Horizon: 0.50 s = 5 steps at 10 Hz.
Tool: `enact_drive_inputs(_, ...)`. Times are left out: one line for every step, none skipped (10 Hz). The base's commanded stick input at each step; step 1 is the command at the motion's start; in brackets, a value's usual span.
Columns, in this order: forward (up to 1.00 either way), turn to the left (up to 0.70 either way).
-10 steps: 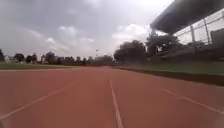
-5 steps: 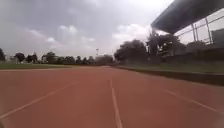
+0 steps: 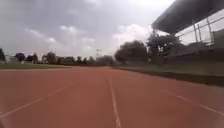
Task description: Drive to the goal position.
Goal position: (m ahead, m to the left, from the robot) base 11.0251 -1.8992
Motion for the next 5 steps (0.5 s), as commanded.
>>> enact_drive_inputs(0.45, 0.00)
enact_drive_inputs(0.45, 0.00)
enact_drive_inputs(0.45, 0.00)
enact_drive_inputs(0.45, 0.00)
enact_drive_inputs(0.45, 0.00)
